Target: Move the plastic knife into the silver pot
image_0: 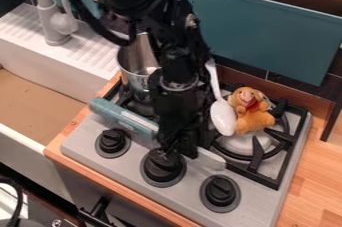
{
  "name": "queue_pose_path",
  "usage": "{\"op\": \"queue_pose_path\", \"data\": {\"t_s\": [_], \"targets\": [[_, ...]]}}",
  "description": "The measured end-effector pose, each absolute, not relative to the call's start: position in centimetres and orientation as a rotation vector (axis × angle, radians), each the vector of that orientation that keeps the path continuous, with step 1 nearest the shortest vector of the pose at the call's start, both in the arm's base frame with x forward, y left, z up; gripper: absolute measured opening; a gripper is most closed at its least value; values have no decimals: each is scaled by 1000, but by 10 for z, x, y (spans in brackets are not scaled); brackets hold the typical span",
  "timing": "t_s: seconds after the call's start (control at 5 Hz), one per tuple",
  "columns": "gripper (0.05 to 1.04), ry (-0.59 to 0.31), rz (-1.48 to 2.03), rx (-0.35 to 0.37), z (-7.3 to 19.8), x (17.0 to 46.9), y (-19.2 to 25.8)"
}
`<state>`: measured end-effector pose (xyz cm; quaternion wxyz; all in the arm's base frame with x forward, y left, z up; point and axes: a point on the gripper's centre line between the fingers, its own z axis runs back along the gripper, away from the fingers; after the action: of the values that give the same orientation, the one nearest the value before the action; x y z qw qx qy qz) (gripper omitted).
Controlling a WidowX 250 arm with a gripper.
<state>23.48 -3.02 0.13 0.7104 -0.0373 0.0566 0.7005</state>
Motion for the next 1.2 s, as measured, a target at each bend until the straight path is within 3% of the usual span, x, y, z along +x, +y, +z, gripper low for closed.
{"op": "queue_pose_path", "data": {"t_s": [0.2,0.4,0.6,1.0,1.2], "targets": [[89,150,1561,-60,3,231,-27],[89,91,1526,-86,24,236,-24],[89,95,1458,-103,45,234,-20],[89,218,1464,-148,102,244,2],[89,221,1453,-151,110,245,10]]}}
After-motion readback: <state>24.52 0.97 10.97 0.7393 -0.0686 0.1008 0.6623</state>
